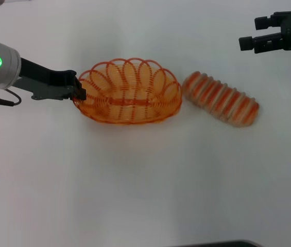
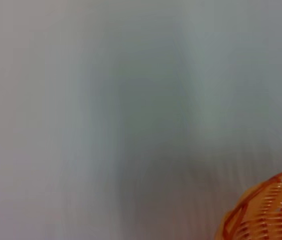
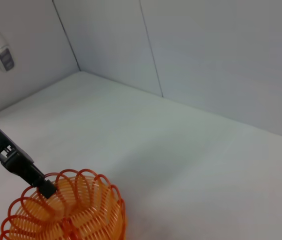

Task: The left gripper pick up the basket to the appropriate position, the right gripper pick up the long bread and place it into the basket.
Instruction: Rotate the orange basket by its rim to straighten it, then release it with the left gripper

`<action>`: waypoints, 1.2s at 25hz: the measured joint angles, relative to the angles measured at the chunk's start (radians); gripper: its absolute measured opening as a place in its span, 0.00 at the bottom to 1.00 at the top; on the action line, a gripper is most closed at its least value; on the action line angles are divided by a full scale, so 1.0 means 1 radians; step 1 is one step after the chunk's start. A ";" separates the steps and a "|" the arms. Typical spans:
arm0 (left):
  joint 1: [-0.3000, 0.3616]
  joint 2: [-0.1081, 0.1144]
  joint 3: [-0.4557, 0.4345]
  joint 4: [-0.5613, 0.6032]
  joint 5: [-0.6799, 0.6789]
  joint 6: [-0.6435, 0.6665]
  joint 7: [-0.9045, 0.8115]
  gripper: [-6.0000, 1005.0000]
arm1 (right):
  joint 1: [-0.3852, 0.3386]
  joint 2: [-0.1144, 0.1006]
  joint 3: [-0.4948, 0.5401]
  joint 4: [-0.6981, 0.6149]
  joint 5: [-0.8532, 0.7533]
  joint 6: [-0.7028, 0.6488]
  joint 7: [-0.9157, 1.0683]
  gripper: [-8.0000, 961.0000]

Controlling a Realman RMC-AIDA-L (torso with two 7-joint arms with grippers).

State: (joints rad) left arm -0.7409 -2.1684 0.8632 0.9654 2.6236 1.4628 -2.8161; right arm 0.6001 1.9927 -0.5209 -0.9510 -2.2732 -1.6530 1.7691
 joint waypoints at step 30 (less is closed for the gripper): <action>0.063 -0.007 0.128 -0.051 -0.094 -0.187 -0.010 0.09 | 0.004 0.000 -0.007 0.000 0.001 0.000 -0.011 0.98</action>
State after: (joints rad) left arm -0.6779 -2.1752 0.9910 0.9142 2.5292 1.2758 -2.8256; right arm 0.6041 1.9927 -0.5277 -0.9510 -2.2718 -1.6531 1.7578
